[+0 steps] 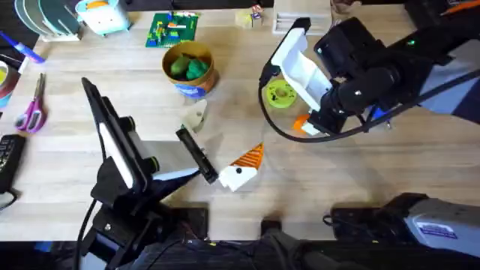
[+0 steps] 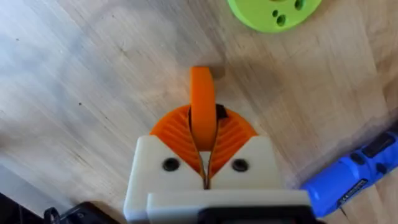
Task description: Pick up the gripper from the table and insert it into the empty holder that is missing its gripper. Then pick up a screw, insert it into the mounting hole, and use the screwdriver to tighten it. Finally, clean up the table by picking up the vegetable and placing it into the bucket.
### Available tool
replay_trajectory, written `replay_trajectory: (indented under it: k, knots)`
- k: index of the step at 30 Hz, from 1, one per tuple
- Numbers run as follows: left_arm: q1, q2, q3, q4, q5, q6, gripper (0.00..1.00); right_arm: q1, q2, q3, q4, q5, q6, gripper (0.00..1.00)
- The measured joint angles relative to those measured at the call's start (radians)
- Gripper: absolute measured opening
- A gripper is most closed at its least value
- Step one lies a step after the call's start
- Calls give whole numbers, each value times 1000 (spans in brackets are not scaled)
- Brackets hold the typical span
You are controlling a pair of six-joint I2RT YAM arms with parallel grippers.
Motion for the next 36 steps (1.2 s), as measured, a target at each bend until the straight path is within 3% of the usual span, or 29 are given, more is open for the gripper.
replay_trajectory:
  k: [5, 10, 15, 20, 23, 26, 30, 31, 36]
  knots:
    - [0, 0, 0, 0, 0, 0, 992, 0, -47, 14, -38, 1, 20, 14]
    - [0, 0, 0, 0, 0, 0, 992, -6, -179, 67, -61, -13, 120, 12]
    - [0, 0, 0, 0, 0, 0, 992, -70, -357, 53, 56, -209, 313, 11]
    - [0, 0, 0, 0, 0, 0, 992, -128, -454, -141, 396, -461, 592, 11]
    - [0, 0, 0, 0, 0, 0, 992, -132, -440, -259, 585, -592, 825, 10]
    - [0, 0, 0, 0, 0, 0, 992, -127, -398, -316, 635, -685, 999, 10]
    - [0, 0, 0, 2, 9, 0, 992, -114, -287, -338, 725, -825, 1162, 10]
    - [0, 0, 0, 6, 22, -1, 992, -111, -210, -338, 852, -930, 1265, 10]
    - [0, 0, 0, 35, 35, -43, 992, -111, -126, -338, 987, -1056, 1402, 9]
